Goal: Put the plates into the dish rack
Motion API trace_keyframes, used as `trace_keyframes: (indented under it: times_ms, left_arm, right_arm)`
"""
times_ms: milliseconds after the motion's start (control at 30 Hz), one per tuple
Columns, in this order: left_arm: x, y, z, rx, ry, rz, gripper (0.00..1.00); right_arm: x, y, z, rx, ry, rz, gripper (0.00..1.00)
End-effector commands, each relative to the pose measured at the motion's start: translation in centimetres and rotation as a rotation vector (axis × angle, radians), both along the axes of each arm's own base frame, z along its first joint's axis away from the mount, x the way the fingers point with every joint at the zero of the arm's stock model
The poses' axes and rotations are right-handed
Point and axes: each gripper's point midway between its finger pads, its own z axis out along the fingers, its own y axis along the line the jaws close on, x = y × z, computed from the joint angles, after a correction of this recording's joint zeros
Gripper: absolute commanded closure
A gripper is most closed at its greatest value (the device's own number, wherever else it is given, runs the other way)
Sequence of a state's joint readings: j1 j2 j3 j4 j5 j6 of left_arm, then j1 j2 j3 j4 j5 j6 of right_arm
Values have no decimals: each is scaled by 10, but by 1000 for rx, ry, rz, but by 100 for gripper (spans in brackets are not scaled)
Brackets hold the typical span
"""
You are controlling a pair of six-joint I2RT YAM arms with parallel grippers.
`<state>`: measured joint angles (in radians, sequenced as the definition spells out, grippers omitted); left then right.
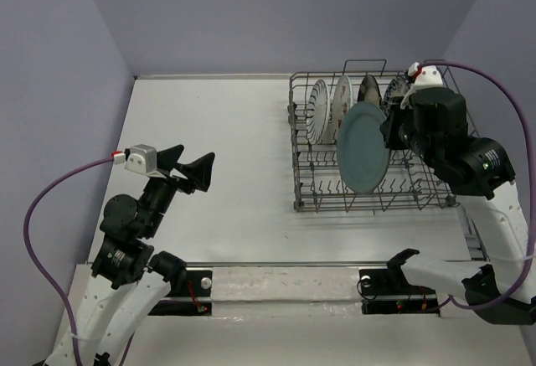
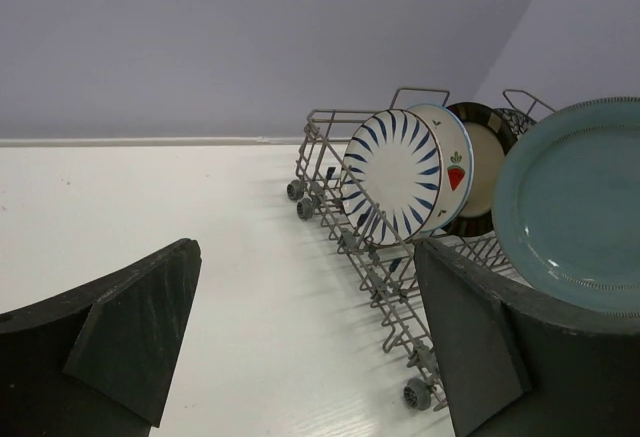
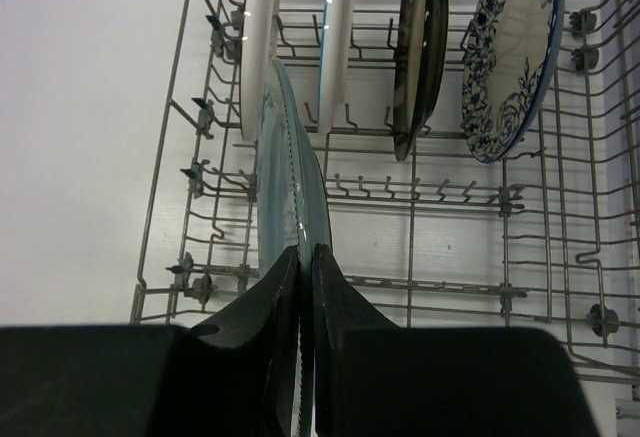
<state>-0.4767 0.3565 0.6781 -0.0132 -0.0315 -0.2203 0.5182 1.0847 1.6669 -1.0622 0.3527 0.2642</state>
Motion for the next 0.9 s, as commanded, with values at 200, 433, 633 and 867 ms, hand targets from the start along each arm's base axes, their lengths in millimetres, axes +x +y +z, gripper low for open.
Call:
trace_keyframes:
  times_ms: [200, 433, 633, 867]
  left_arm:
    - [5, -2, 2, 4, -18, 4, 1]
    - [6, -3, 0, 8, -12, 1, 1]
    - [7, -3, -2, 12, -7, 3, 1]
    - [8, -4, -2, 13, -4, 0, 1]
  right_arm:
    - [34, 0, 40, -5, -189, -57, 93]
    - [52, 5, 21, -54, -146, -59, 93]
    - [60, 3, 9, -98, -123, -82, 93]
    - [67, 5, 4, -129, -112, -77, 93]
